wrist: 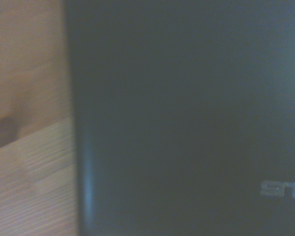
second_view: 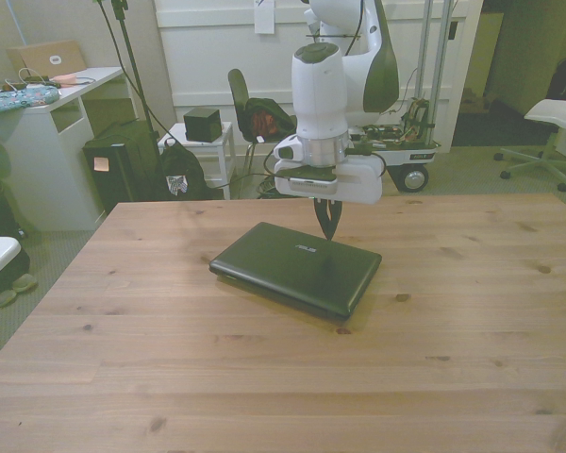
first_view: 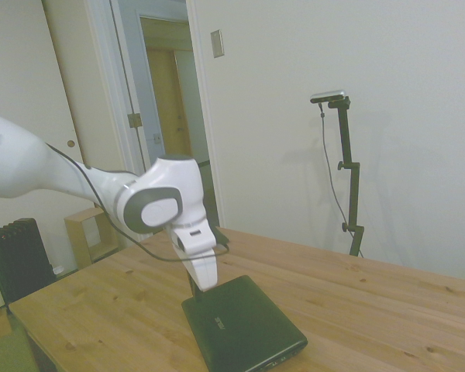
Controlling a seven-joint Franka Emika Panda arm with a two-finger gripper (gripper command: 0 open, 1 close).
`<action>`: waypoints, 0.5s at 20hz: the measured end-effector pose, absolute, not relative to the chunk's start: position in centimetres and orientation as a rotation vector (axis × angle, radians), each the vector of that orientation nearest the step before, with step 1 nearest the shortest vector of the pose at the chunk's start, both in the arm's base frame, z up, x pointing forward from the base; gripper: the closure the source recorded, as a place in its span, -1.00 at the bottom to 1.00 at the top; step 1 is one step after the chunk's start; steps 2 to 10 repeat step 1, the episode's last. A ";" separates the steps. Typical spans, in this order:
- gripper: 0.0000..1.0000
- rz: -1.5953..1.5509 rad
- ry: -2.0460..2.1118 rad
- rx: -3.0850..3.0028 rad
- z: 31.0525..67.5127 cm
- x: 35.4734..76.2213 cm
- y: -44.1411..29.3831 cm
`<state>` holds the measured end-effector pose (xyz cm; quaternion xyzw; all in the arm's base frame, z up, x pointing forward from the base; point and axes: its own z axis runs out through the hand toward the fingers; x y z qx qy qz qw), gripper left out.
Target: Close the laptop
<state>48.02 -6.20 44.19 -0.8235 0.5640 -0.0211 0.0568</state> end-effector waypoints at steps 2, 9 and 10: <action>-1.00 -0.103 1.661 -2.513 47.0 47.4 -4.7; -1.00 -0.103 1.661 -2.513 47.0 47.4 -4.7; -1.00 -0.103 1.661 -2.513 47.0 47.4 -4.7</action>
